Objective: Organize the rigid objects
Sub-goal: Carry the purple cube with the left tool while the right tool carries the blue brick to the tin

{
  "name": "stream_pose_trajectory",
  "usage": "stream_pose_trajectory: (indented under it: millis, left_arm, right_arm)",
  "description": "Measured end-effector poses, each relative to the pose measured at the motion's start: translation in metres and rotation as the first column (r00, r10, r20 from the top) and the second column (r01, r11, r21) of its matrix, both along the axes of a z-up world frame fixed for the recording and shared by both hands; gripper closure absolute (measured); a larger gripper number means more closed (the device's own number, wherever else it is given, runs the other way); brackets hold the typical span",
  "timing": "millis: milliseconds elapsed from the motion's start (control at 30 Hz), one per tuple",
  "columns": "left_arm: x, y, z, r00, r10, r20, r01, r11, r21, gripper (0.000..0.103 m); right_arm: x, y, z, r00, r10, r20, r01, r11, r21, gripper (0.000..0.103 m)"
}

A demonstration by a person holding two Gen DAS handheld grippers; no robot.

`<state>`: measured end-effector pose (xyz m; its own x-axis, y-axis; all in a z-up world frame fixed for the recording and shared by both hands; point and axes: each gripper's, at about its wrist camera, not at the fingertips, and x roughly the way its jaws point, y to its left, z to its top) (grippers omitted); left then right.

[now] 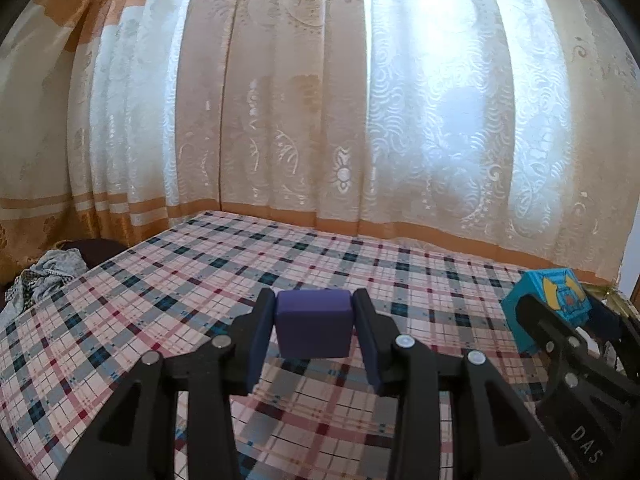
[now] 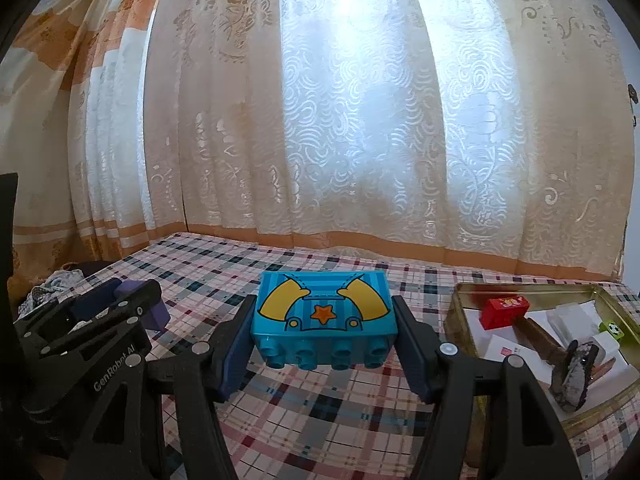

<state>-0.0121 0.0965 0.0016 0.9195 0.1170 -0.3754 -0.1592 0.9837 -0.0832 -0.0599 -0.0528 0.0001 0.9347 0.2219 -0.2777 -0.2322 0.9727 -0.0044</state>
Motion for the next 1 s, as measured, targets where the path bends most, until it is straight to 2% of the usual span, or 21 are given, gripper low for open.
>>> stream_pose_trajectory:
  millis: [167,1000]
  left_arm:
    - [-0.002,-0.007,0.0,1.0,-0.022,-0.001,0.022,1.0,-0.021,0.064]
    - [-0.02,-0.058,0.036,0.988,-0.123,0.09,0.122,0.992,0.017,0.064]
  right_arm:
    - [-0.004,-0.011,0.002,1.0,-0.01,0.01,0.01,1.0,0.01,0.037]
    - [-0.017,-0.067,0.015,0.995,-0.086,0.053,0.082,0.994,0.077,0.037]
